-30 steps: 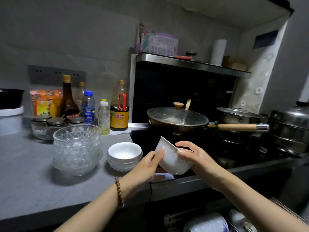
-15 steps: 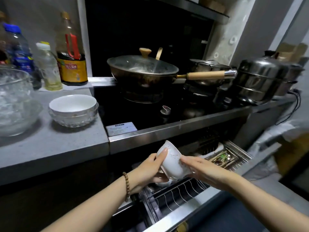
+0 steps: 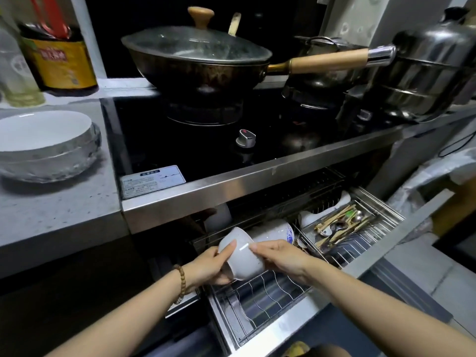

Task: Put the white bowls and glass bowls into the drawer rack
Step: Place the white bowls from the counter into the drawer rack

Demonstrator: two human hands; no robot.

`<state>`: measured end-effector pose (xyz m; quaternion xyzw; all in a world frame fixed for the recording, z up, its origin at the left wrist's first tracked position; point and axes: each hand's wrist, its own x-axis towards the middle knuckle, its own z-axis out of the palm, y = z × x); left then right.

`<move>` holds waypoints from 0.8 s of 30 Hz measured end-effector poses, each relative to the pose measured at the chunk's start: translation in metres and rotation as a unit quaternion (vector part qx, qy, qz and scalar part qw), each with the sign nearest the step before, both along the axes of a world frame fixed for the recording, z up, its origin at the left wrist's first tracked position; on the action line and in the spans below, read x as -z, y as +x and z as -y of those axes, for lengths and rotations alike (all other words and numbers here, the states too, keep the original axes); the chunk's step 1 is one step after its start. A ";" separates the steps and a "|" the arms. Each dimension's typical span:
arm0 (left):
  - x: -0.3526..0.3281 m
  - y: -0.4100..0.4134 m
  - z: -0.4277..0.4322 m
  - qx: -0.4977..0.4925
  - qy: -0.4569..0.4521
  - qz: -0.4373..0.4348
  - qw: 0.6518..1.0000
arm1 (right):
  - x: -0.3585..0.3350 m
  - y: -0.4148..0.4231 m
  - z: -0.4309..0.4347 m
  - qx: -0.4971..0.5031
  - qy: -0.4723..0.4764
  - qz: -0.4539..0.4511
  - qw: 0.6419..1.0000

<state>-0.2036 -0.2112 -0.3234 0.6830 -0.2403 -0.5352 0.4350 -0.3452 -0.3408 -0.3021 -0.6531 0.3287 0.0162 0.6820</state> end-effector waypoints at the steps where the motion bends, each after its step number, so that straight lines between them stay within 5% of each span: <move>1: 0.006 0.004 0.002 0.003 -0.004 0.041 0.999 | 0.006 0.005 0.003 0.008 0.012 -0.001 1.000; 4: 0.023 0.016 0.008 0.016 -0.038 0.188 0.981 | 0.018 0.018 0.012 0.030 0.054 -0.009 0.998; 8: 0.043 0.023 0.012 0.040 -0.051 0.274 0.960 | 0.040 0.030 0.024 0.031 0.071 -0.043 0.996; 24: 0.093 0.045 0.042 0.161 0.060 0.277 0.945 | 0.099 0.057 0.040 0.077 0.055 -0.087 0.992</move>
